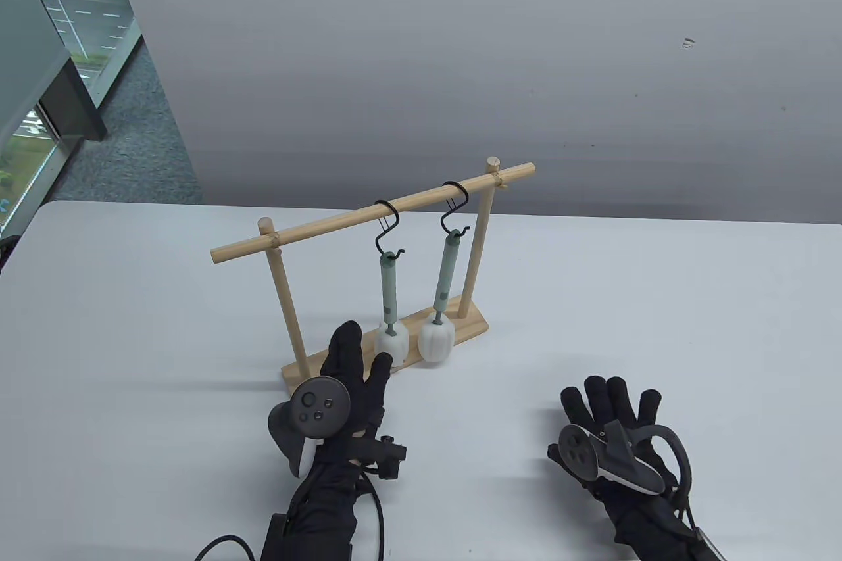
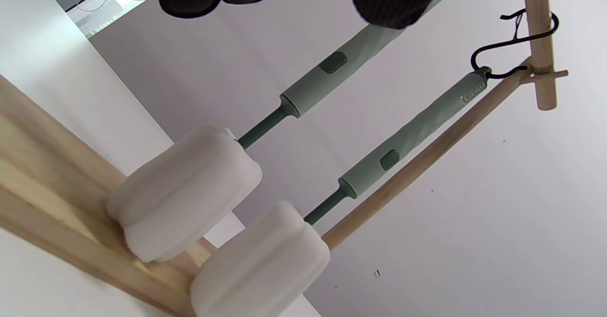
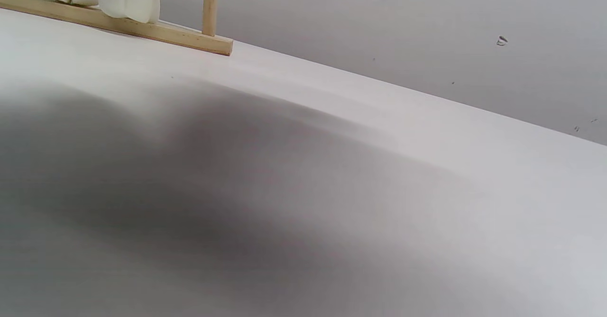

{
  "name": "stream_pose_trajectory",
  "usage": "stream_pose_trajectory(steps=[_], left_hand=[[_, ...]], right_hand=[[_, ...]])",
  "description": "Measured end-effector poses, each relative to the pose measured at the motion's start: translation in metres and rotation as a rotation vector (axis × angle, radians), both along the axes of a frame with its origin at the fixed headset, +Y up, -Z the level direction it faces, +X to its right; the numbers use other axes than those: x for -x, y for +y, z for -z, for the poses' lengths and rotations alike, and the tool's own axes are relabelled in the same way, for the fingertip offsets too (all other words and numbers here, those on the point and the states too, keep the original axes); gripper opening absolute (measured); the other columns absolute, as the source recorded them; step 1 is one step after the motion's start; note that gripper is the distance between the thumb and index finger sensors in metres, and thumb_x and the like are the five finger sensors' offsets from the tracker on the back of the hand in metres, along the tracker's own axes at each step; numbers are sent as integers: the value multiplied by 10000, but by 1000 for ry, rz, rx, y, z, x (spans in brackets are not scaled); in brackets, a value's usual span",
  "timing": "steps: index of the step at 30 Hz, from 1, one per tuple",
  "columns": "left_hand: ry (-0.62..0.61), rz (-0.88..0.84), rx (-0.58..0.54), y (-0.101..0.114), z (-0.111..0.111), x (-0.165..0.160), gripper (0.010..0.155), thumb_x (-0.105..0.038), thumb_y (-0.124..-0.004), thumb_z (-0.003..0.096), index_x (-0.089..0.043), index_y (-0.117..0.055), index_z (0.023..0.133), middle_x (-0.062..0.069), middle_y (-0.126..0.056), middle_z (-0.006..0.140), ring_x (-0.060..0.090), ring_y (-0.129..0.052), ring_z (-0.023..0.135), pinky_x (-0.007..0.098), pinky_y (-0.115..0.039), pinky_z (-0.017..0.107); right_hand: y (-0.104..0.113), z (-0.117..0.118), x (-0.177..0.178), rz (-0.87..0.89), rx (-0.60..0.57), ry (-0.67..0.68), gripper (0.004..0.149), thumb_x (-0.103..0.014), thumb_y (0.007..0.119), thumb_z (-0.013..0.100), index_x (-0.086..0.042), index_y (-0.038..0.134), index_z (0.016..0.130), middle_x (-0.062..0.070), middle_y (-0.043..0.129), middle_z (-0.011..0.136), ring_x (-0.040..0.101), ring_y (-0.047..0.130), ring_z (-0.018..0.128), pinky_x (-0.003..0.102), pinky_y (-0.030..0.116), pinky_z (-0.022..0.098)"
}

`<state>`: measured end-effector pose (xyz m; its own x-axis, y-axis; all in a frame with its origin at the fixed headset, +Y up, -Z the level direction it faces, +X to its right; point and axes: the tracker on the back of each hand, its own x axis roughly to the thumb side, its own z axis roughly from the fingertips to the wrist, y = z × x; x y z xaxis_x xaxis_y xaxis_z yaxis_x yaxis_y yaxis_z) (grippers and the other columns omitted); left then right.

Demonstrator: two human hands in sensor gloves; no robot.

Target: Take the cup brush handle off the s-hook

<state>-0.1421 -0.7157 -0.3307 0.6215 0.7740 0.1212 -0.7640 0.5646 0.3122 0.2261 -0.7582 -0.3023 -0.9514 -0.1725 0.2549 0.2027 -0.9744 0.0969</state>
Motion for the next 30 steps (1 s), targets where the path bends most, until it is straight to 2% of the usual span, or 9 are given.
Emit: stream_pose_trajectory(steps=[4, 7, 12, 15, 17, 22, 30], left_hand=[[-69, -154, -3, -3, 16, -3, 676, -397, -760, 495, -112, -479, 1040, 218, -556, 1094, 494, -668, 963, 593, -618, 638], [-40, -206, 7, -5, 27, -5, 667, -377, -773, 489, -116, -493, 1035, 214, -572, 1090, 486, -681, 961, 594, -617, 638], [6, -202, 26, 1, 41, -7, 654, -371, -782, 487, -125, -515, 1031, 200, -599, 1085, 472, -704, 958, 592, -621, 639], [-61, -203, 68, 1, 52, -7, 659, -380, -785, 489, -130, -512, 1034, 196, -600, 1089, 464, -707, 963, 592, -615, 645], [-48, -185, 78, -1, 57, -9, 661, -383, -792, 485, -132, -522, 1033, 193, -613, 1087, 461, -720, 959, 594, -617, 645], [-104, -217, 103, -7, 68, -15, 664, -403, -789, 486, -133, -528, 1033, 179, -643, 1079, 442, -751, 952, 596, -614, 650], [-73, -201, 91, -7, 70, -18, 581, -396, -787, 485, -155, -617, 986, 141, -751, 1018, 400, -846, 891, 591, -631, 640]], right_hand=[[-2, 1, 1, 22, 6, 4, 853, -626, 518, 445, -129, 244, 1082, 290, 238, 1103, 555, 336, 1047, 782, 142, 597], [-2, 1, 1, 30, 10, 10, 851, -626, 517, 447, -129, 247, 1082, 291, 245, 1102, 553, 344, 1048, 782, 148, 598], [-3, 2, 2, 40, 25, 20, 849, -624, 518, 448, -127, 251, 1082, 290, 252, 1103, 552, 355, 1047, 781, 153, 600], [-2, 3, 1, 66, 34, 22, 848, -624, 517, 450, -124, 253, 1082, 289, 258, 1102, 551, 366, 1046, 781, 163, 601], [-2, 4, 1, 75, 38, 23, 845, -622, 519, 451, -124, 260, 1082, 290, 264, 1102, 550, 374, 1045, 781, 166, 602], [-2, 4, 1, 82, 54, 26, 840, -618, 526, 454, -122, 269, 1081, 290, 277, 1100, 549, 390, 1042, 780, 177, 602], [-3, 6, 0, 101, 73, 31, 828, -612, 531, 459, -117, 294, 1079, 289, 314, 1096, 542, 425, 1036, 776, 203, 604]])
